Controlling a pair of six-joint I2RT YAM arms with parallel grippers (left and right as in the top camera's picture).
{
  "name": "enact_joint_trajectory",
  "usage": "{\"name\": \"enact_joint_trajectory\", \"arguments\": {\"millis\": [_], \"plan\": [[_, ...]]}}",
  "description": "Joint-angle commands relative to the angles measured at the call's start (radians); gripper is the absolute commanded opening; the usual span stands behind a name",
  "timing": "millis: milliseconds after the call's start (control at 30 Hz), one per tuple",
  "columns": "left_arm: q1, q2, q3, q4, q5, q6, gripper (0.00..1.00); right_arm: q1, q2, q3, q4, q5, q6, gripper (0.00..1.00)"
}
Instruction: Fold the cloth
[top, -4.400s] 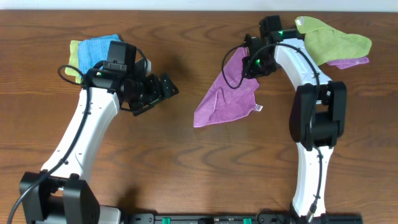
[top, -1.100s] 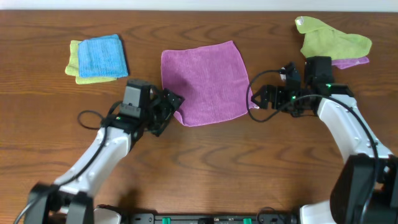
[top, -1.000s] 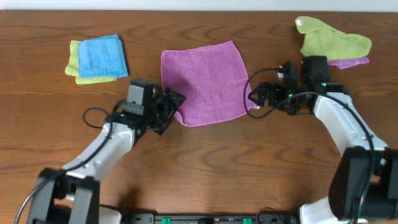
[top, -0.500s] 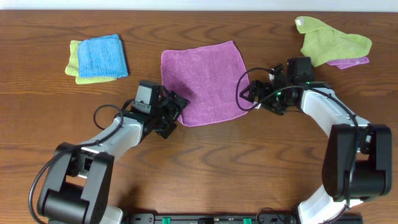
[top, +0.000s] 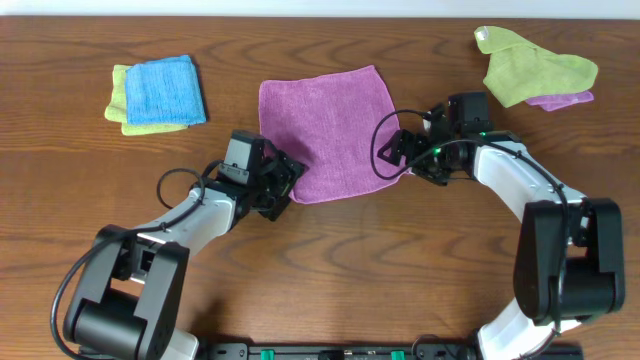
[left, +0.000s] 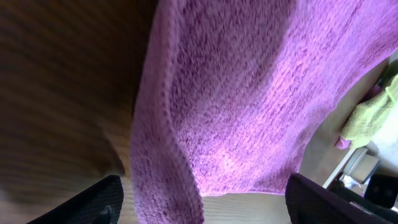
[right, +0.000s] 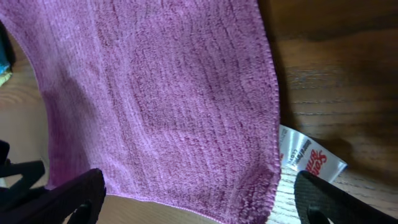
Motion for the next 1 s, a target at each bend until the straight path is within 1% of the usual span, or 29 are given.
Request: {"name": "enact_joint_trajectory", "arguments": {"millis": [0,100,233,267,300,333,433,600,733,800,833,867,900,967], "plan": [[-0.008,0.008,-0.002,0.001,-0.022,-0.007,0.84,0.010,0.006,-0.006,-0.002,0.027,0.023,0.96],[-0.008,0.008,-0.002,0.001,-0.022,-0.007,0.82,0.010,0.040,-0.009,-0.007,0.028,0.027,0.96],[-0.008,0.008,-0.002,-0.009,-0.029,-0.006,0.74,0.010,0.095,-0.009,0.004,0.011,0.037,0.93],[-0.008,0.008,-0.002,-0.016,-0.039,-0.006,0.72,0.010,0.099,-0.009,0.006,0.010,0.038,0.92],[-0.008,0.008,-0.002,-0.026,-0.049,-0.006,0.66,0.011,0.102,-0.009,0.014,0.011,0.038,0.90],[-0.008,0.008,-0.002,-0.027,-0.051,-0.006,0.63,0.011,0.102,-0.009,0.023,0.010,0.038,0.88],[-0.008,0.008,-0.002,-0.026,-0.057,-0.006,0.55,0.011,0.102,-0.009,0.032,0.010,0.045,0.84],[-0.008,0.008,-0.002,-0.026,-0.068,-0.006,0.45,0.029,0.103,-0.009,0.030,0.021,0.045,0.76],[-0.008,0.008,-0.002,-0.026,-0.068,-0.003,0.41,0.048,0.118,-0.009,0.032,0.045,0.045,0.70],[-0.008,0.008,-0.002,-0.031,-0.068,-0.003,0.38,0.055,0.146,-0.009,0.029,0.043,0.045,0.63],[-0.008,0.008,-0.002,-0.034,-0.067,-0.002,0.36,0.058,0.162,-0.009,0.027,0.043,0.045,0.55],[-0.008,0.008,-0.002,-0.040,-0.067,-0.001,0.34,0.061,0.180,-0.009,0.024,0.043,0.045,0.35],[-0.008,0.008,-0.002,-0.043,-0.067,0.010,0.32,0.061,0.185,-0.009,0.024,0.044,0.045,0.06],[-0.008,0.008,-0.002,-0.050,-0.067,0.022,0.27,0.060,0.187,-0.009,0.032,0.059,0.040,0.01]]}}
